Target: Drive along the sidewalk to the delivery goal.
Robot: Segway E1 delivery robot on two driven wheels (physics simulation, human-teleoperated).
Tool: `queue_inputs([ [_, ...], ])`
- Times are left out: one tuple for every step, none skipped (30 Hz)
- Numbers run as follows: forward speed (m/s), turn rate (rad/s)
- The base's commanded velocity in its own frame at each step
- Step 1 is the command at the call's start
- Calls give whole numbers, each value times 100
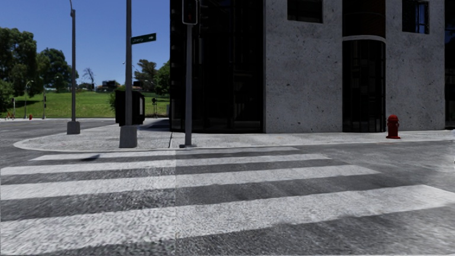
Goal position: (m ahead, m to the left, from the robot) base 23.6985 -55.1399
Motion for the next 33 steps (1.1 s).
queue_inputs([
  [200,-41],
  [200,-41],
  [200,-41],
  [200,-41],
  [200,-41],
  [200,-41],
  [200,-41],
  [200,-41],
  [200,-41],
  [200,-41],
  [200,-41],
  [200,-41],
  [200,-41],
  [200,-41],
  [200,-41],
  [200,-31],
  [200,-4],
  [200,0],
  [200,0],
  [200,0],
  [200,0],
  [200,0],
  [200,0],
  [200,0],
  [200,0],
  [200,0],
  [200,0],
  [200,0],
  [200,0],
  [200,0],
  [200,0],
  [200,7],
  [200,15],
])
